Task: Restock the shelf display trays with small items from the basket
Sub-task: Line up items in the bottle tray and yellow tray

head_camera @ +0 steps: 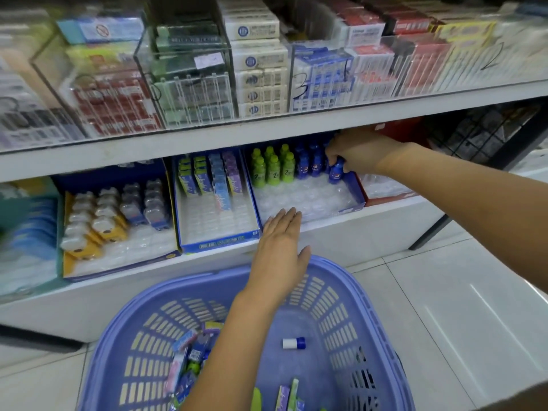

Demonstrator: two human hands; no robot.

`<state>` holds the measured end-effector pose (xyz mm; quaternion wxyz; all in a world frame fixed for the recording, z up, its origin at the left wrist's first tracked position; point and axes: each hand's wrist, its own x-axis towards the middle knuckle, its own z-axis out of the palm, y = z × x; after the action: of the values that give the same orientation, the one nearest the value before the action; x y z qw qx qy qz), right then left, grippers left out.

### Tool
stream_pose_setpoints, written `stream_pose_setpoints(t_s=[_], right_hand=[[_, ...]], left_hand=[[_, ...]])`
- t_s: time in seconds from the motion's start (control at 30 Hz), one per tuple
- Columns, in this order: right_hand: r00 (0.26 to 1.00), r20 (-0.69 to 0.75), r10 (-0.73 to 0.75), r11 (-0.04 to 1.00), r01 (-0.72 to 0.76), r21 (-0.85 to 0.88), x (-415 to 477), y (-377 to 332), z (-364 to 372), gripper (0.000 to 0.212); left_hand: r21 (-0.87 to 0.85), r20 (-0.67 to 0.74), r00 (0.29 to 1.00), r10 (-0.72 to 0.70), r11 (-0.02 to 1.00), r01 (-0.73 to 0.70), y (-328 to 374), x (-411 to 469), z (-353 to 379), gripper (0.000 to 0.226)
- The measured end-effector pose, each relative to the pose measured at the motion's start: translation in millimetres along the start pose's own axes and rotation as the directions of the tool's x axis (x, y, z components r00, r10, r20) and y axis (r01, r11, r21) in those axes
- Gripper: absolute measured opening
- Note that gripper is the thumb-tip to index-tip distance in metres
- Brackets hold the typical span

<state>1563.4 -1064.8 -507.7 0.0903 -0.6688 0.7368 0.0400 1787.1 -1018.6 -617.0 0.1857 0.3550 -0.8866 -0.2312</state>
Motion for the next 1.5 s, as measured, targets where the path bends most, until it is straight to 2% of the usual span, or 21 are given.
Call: stream_pose_setpoints(t_s=[0.13,0.2,0.23,0.3,0.37,0.47,0.57,0.67,0.73,0.8,0.87,0.93,1.0,1.07,1.13,1.2,1.27,1.3,1.37,1.43,1.5], right_hand=[[0.981,-0.147,-0.128,0.949,0.078,-0.306,-19,-27,12,0.029],[0.978,-0.089,-0.186,0.949,0.156,-0.274,-36,-50,25,0.024],[0.977,0.003,-0.214,0.953,0.21,-0.219,-44,-64,33,0.022],[0.938,0.208,-0.276,0.945,0.304,-0.118,-58,-96,59,0.021],[0.875,0.335,-0.35,0.917,0.393,-0.067,-68,-124,100,0.023],[0.744,0.576,-0.338,0.916,0.399,0.022,-87,-154,175,0.032],[0.552,0.773,-0.312,0.891,0.453,0.036,-112,-168,239,0.033],[0.453,0.837,-0.307,0.853,0.521,0.031,-134,-172,282,0.026],[0.421,0.845,-0.331,0.837,0.544,0.057,-142,-170,301,0.025],[0.465,0.806,-0.366,0.87,0.479,0.118,-145,-164,310,0.026],[0.505,0.777,-0.376,0.915,0.333,0.227,-145,-159,311,0.031],[0.465,0.794,-0.391,0.918,0.263,0.298,-145,-159,311,0.038],[0.36,0.845,-0.395,0.906,0.306,0.293,-148,-164,316,0.042],[0.297,0.878,-0.374,0.886,0.395,0.244,-152,-169,324,0.045],[0.304,0.88,-0.364,0.867,0.457,0.2,-154,-171,329,0.043],[0.348,0.87,-0.35,0.876,0.45,0.172,-153,-172,331,0.038],[0.434,0.844,-0.316,0.893,0.436,0.111,-150,-169,330,0.032],[0.496,0.818,-0.291,0.904,0.422,0.066,-147,-166,329,0.028],[0.582,0.779,-0.234,0.931,0.366,0.006,-142,-157,329,0.021],[0.597,0.776,-0.202,0.948,0.317,0.003,-137,-152,326,0.011],[0.597,0.779,-0.19,0.962,0.272,0.026,-132,-153,322,0.01]], left_hand=[[-0.244,-0.281,0.959,-0.024,0.969,-0.047,-4,-21,-9,0.03],[-0.267,-0.342,0.938,-0.056,0.963,-0.039,-15,-37,-6,0.017],[-0.27,-0.306,0.948,-0.087,0.963,0.001,-24,-44,-2,0.015],[-0.257,-0.106,0.976,-0.19,0.954,0.158,-45,-61,9,0.013],[-0.122,0.151,0.936,-0.317,0.934,0.336,-69,-81,24,0.013],[0.208,0.494,0.748,-0.442,0.896,0.392,-100,-119,46,0.029],[0.312,0.724,0.511,-0.463,0.881,0.355,-120,-156,58,0.055],[0.368,0.8,0.401,-0.446,0.893,0.258,-127,-176,63,0.06],[0.374,0.834,0.349,-0.427,0.903,0.211,-127,-179,66,0.054],[0.354,0.832,0.381,-0.404,0.914,0.198,-122,-175,68,0.036],[0.294,0.803,0.471,-0.365,0.93,0.22,-112,-168,73,0.017],[0.218,0.805,0.502,-0.316,0.945,0.245,-99,-161,80,0.015],[0.19,0.851,0.44,-0.287,0.949,0.251,-91,-162,90,0.024],[0.204,0.89,0.366,-0.272,0.955,0.216,-94,-168,99,0.028],[0.201,0.888,0.358,-0.289,0.944,0.261,-105,-173,101,0.028],[0.184,0.837,0.424,-0.347,0.907,0.379,-121,-172,95,0.034],[0.216,0.761,0.506,-0.405,0.894,0.391,-139,-171,84,0.036],[0.26,0.741,0.518,-0.427,0.894,0.365,-147,-172,79,0.036],[0.338,0.737,0.496,-0.459,0.886,0.317,-160,-177,72,0.031],[0.36,0.748,0.461,-0.476,0.876,0.321,-162,-182,70,0.014],[0.349,0.756,0.443,-0.482,0.869,0.35,-158,-183,72,0.022]])
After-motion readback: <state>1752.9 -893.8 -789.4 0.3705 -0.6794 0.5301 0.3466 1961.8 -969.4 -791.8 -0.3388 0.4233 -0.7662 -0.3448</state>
